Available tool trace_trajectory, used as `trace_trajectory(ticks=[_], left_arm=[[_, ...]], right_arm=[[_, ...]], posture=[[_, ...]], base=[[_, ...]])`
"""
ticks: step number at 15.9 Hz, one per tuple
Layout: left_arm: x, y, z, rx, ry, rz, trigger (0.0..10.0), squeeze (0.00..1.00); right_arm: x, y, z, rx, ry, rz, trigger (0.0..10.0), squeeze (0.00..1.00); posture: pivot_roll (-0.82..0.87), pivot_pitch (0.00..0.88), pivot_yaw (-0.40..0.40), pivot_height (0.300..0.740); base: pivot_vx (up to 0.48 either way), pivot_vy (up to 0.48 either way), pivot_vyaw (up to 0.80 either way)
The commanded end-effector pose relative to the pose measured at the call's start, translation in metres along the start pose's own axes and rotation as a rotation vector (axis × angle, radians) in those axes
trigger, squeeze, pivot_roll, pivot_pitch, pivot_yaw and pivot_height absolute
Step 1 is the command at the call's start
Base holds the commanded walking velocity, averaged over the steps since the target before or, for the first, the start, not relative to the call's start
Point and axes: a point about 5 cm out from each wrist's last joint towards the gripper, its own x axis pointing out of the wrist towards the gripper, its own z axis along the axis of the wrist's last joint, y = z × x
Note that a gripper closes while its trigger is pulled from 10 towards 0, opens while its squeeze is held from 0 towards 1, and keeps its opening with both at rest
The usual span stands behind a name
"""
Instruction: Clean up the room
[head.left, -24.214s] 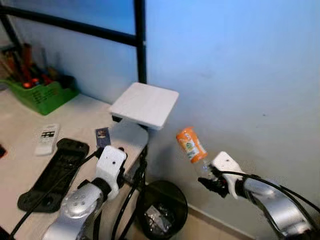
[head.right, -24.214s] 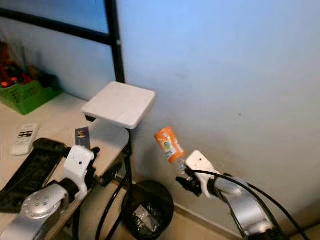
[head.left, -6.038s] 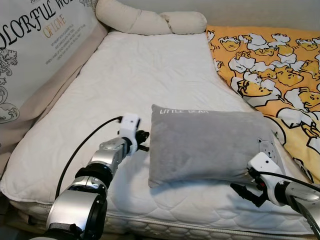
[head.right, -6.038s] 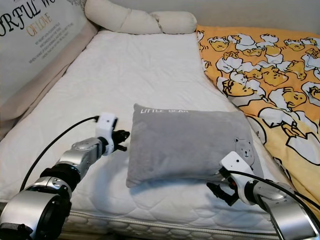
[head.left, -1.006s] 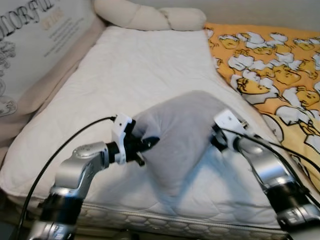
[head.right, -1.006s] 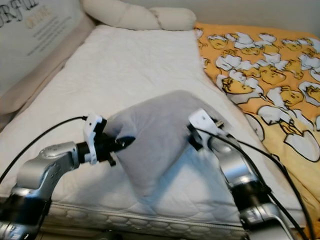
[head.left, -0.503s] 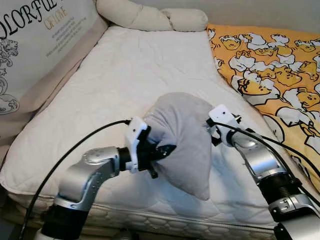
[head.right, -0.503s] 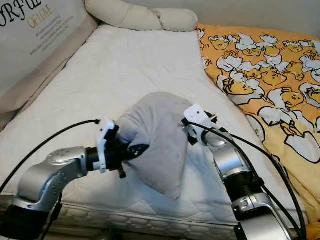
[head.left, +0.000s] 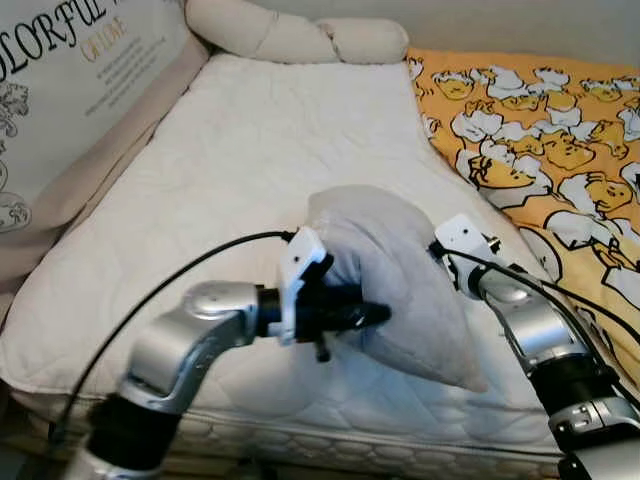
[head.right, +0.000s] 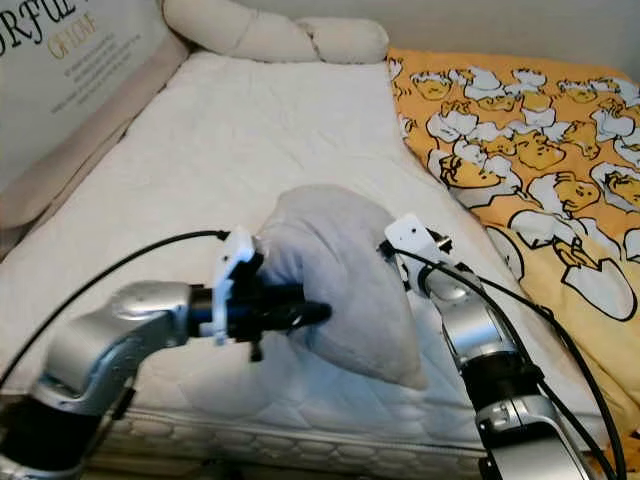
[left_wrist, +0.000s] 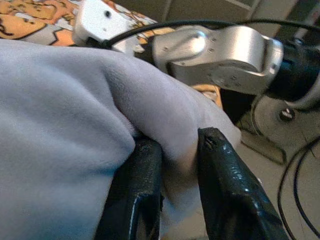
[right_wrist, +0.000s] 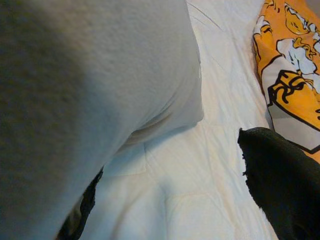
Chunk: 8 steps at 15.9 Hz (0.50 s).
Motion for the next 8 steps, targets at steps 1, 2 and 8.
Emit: trace_trajectory(ticks=[1, 2, 8], left_arm=[[-0.002, -0.006, 0.004, 0.027, -0.003, -0.044, 10.0, 1.00], [-0.008, -0.006, 0.004, 0.036, 0.017, -0.046, 10.0, 1.00], [-0.071, -0.007, -0.018, 0.036, 0.219, -0.016, 10.0, 1.00]], right_arm=[[-0.002, -0.001, 0.007, 0.003, -0.043, 0.010, 10.0, 0.00], [-0.003, -0.002, 0.005, 0.005, -0.040, 0.008, 10.0, 0.00], [-0.009, -0.010, -0.009, 0.027, -0.010, -0.020, 10.0, 0.00]], posture=[[-0.07, 0.000, -0.003, 0.740], [-0.07, 0.000, -0.003, 0.740], [-0.07, 0.000, 0.007, 0.740]], base=[[0.000, 0.000, 0.00], [0.000, 0.000, 0.00], [0.000, 0.000, 0.00]])
